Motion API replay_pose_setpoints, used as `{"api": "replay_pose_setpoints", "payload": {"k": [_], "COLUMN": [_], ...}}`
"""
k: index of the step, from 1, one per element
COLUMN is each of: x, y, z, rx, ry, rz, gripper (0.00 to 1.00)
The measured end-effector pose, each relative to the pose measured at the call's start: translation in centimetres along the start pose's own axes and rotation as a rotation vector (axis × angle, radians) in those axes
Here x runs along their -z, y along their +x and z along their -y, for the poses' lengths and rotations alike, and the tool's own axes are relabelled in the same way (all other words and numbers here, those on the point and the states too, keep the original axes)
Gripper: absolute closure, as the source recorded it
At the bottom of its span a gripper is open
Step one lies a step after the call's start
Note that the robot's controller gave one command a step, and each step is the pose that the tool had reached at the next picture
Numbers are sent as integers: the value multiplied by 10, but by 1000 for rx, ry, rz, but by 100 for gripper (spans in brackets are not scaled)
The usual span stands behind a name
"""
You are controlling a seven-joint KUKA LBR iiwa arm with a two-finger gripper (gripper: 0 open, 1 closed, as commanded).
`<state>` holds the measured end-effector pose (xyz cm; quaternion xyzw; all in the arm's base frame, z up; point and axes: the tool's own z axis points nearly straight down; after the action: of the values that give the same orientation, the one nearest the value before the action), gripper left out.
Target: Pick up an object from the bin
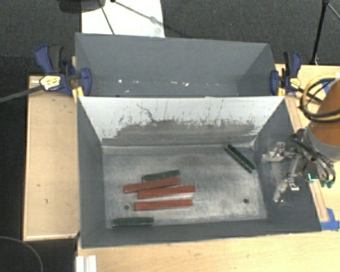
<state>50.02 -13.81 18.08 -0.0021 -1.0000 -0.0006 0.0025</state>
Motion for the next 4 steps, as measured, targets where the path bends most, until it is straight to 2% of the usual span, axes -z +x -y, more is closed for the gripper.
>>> {"api": "replay_pose_setpoints", "payload": {"k": [1, 2, 3, 4], "x": [4, -46, -108, -109], "y": [-2, -39, -41, -41], "z": [0, -40, 10, 10], "rx": [4, 46, 107, 111], "ry": [2, 4, 1, 1], "rz": [8, 15, 8, 7], "gripper": [0, 0, 100, 0]}}
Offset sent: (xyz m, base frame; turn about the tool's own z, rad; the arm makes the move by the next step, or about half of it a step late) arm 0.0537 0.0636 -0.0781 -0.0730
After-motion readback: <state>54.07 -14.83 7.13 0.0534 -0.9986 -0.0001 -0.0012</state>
